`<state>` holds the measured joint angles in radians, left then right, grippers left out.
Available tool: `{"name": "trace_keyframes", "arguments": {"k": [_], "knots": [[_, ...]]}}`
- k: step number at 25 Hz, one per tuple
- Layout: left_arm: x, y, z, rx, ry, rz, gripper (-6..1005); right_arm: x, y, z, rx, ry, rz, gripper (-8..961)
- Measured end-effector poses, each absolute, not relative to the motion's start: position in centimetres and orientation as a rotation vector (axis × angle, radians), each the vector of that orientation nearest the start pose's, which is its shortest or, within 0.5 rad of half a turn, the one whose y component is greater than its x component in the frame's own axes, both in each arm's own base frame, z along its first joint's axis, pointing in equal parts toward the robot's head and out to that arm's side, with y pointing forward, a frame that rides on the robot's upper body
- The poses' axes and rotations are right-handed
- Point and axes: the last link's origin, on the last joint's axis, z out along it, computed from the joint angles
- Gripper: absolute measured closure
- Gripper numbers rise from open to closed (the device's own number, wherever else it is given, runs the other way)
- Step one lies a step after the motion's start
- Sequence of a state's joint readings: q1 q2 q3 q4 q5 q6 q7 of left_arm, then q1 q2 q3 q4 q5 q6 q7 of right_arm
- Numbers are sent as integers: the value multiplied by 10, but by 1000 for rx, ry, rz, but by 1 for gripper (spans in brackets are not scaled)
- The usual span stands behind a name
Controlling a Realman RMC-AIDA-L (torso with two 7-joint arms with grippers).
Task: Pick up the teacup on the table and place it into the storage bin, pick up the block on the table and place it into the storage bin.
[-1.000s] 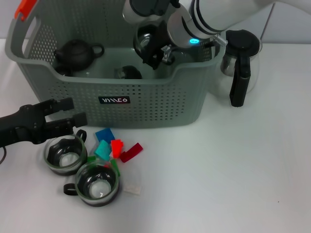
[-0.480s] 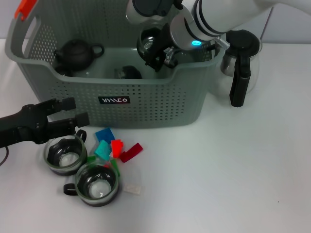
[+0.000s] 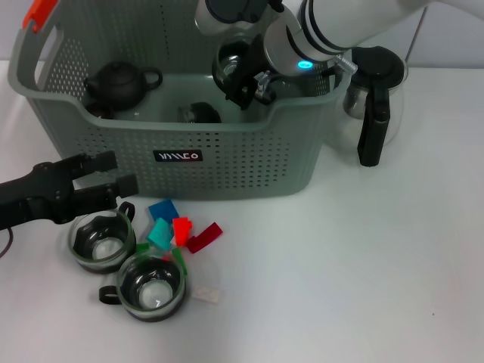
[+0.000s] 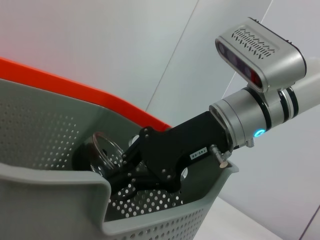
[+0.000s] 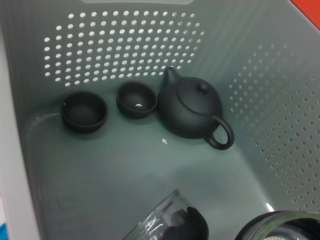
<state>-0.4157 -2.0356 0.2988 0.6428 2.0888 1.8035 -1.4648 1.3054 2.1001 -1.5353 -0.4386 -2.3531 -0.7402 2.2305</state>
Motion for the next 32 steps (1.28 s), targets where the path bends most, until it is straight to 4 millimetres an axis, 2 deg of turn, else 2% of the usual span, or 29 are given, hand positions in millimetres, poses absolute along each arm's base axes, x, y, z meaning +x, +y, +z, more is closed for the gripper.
{"name": "trace_keyframes", "arguments": {"k": [8, 19, 25, 27, 32], "knots": [[-310, 282, 55, -2482, -918, -970, 125, 49, 463, -105, -2620, 169, -282, 896], [-310, 282, 55, -2482, -917, -971, 124, 49, 467, -102, -2581, 175, -311, 717], [-310, 282, 55, -2482, -916, -976, 124, 31, 469, -89, -2603, 219, -214, 477], [-310, 281, 56, -2481, -918, -977, 125, 24, 471, -81, -2609, 234, -178, 358], [-311, 281, 55, -2477, -921, -975, 125, 20, 471, -74, -2615, 237, -162, 364]]}}
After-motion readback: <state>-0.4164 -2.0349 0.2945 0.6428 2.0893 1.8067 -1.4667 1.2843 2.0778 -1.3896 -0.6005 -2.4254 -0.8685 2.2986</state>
